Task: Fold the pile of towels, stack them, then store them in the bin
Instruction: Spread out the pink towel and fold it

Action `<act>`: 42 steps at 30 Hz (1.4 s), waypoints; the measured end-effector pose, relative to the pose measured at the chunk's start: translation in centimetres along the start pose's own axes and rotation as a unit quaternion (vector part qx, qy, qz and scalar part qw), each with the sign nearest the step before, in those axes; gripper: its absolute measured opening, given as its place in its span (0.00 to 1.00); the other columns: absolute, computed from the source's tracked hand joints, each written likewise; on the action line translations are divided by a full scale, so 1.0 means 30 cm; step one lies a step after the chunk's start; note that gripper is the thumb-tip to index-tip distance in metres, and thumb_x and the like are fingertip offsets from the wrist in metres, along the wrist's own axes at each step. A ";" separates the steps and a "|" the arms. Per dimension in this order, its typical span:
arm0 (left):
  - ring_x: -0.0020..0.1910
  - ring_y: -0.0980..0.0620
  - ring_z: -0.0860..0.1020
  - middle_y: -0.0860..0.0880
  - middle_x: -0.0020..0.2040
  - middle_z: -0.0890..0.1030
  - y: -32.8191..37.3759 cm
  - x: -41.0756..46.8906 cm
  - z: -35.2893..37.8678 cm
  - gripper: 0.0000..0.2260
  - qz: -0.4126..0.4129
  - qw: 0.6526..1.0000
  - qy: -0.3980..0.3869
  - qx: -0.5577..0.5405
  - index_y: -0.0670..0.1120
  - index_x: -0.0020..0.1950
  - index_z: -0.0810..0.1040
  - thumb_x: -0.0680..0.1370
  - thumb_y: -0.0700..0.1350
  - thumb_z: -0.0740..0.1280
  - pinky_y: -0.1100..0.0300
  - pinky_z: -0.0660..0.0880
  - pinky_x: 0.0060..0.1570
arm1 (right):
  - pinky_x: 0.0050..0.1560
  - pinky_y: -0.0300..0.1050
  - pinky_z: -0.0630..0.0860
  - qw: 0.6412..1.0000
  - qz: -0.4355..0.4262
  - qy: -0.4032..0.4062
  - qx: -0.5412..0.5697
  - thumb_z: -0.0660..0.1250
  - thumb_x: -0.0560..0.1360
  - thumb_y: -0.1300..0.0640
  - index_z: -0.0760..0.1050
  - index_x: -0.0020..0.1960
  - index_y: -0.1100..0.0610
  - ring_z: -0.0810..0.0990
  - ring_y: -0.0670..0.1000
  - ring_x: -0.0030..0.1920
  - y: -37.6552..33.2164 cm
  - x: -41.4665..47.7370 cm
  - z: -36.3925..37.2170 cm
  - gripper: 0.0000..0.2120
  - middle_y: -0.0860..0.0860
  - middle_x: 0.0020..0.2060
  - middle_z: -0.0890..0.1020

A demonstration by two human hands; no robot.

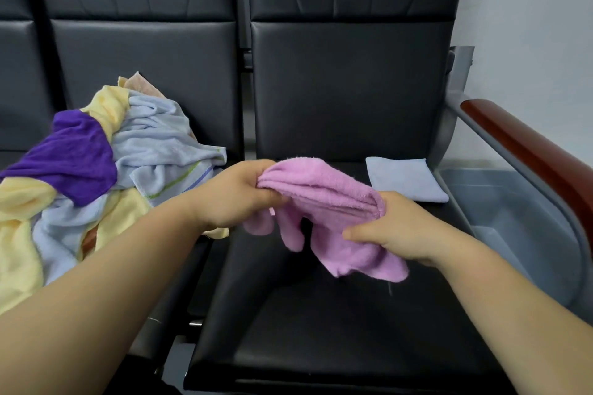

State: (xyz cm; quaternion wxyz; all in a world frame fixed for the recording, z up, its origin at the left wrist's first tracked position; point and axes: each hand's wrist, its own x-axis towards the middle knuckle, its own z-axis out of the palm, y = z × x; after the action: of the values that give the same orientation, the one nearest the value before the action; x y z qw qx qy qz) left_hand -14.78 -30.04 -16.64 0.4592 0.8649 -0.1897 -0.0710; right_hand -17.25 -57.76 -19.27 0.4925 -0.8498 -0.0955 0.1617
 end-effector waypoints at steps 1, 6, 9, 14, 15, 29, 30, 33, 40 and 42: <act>0.38 0.56 0.80 0.46 0.39 0.82 0.003 0.001 0.010 0.06 0.005 0.999 0.037 -0.038 0.38 0.55 0.77 0.80 0.38 0.70 0.63 0.76 0.37 | 0.59 0.54 0.82 0.999 0.005 0.009 -0.038 0.78 0.71 0.57 0.85 0.56 0.49 0.87 0.48 0.51 -0.002 0.000 0.006 0.14 0.47 0.48 0.89; 0.44 0.55 0.78 0.49 0.44 0.81 -0.008 0.026 0.057 0.11 0.026 0.988 0.059 -0.138 0.40 0.54 0.76 0.76 0.43 0.72 0.56 0.77 0.45 | 0.49 0.54 0.82 0.981 0.010 0.055 -0.186 0.76 0.72 0.49 0.83 0.46 0.51 0.85 0.56 0.43 -0.007 0.022 0.019 0.07 0.52 0.40 0.87; 0.50 0.47 0.83 0.48 0.48 0.85 -0.014 0.030 0.053 0.18 0.026 0.999 -0.027 0.029 0.47 0.54 0.81 0.67 0.51 0.78 0.47 0.80 0.53 | 0.40 0.47 0.79 0.971 0.008 0.091 -0.223 0.73 0.76 0.51 0.82 0.42 0.53 0.82 0.53 0.38 -0.018 0.025 -0.001 0.06 0.51 0.35 0.85; 0.32 0.57 0.75 0.52 0.31 0.79 -0.042 0.037 0.037 0.09 -0.016 0.986 -0.060 0.154 0.45 0.39 0.79 0.71 0.43 0.80 0.57 0.77 0.37 | 0.39 0.49 0.76 0.998 0.027 0.039 -0.050 0.69 0.77 0.53 0.82 0.43 0.54 0.81 0.54 0.33 -0.031 -0.004 -0.012 0.07 0.55 0.32 0.85; 0.32 0.59 0.76 0.52 0.32 0.81 -0.041 0.030 0.034 0.06 -0.016 0.996 -0.049 0.071 0.42 0.42 0.81 0.74 0.40 0.77 0.61 0.76 0.36 | 0.43 0.52 0.81 0.999 0.015 0.027 -0.019 0.72 0.76 0.53 0.84 0.45 0.54 0.85 0.56 0.37 -0.026 -0.007 -0.010 0.05 0.56 0.36 0.87; 0.38 0.50 0.83 0.49 0.38 0.85 -0.048 0.046 0.051 0.10 -0.024 0.978 -0.077 0.194 0.48 0.41 0.81 0.66 0.45 0.80 0.49 0.81 0.46 | 0.28 0.41 0.67 0.988 0.060 0.084 -0.112 0.63 0.79 0.58 0.78 0.48 0.65 0.73 0.54 0.21 -0.028 0.011 -0.018 0.11 0.61 0.26 0.80; 0.36 0.50 0.82 0.49 0.36 0.84 -0.053 0.047 0.044 0.09 -0.034 0.979 -0.067 0.188 0.47 0.39 0.80 0.67 0.45 0.79 0.49 0.81 0.44 | 0.31 0.42 0.67 0.995 0.059 0.059 -0.061 0.64 0.79 0.57 0.78 0.47 0.64 0.72 0.53 0.22 -0.030 0.002 -0.017 0.10 0.62 0.27 0.79; 0.39 0.56 0.83 0.50 0.40 0.86 -0.063 0.045 0.016 0.06 -0.023 0.999 -0.016 0.017 0.43 0.46 0.83 0.73 0.43 0.77 0.57 0.81 0.43 | 0.36 0.53 0.72 0.999 0.034 0.021 0.036 0.72 0.78 0.54 0.82 0.50 0.58 0.79 0.59 0.29 -0.028 -0.013 -0.003 0.07 0.68 0.34 0.83; 0.60 0.43 0.82 0.38 0.59 0.83 0.015 0.031 0.024 0.12 0.026 0.980 0.038 -0.192 0.41 0.62 0.80 0.79 0.36 0.70 0.48 0.78 0.63 | 0.27 0.45 0.77 0.982 0.024 0.074 -0.173 0.76 0.72 0.57 0.82 0.47 0.53 0.82 0.50 0.28 -0.081 -0.002 -0.026 0.05 0.51 0.30 0.84; 0.56 0.46 0.84 0.40 0.55 0.85 0.060 0.027 0.012 0.14 0.021 0.991 -0.005 -0.130 0.41 0.59 0.82 0.74 0.37 0.76 0.47 0.80 0.60 | 0.36 0.47 0.78 0.961 0.003 0.097 -0.259 0.73 0.73 0.57 0.82 0.44 0.55 0.83 0.54 0.37 -0.125 0.019 -0.068 0.02 0.52 0.35 0.84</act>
State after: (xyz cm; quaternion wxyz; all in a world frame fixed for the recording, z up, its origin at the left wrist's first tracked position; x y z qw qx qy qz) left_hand -14.62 -31.54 -15.32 0.5678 0.7935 -0.1996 -0.0897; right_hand -15.97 -57.38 -15.18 0.2616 -0.9603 -0.0832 0.0500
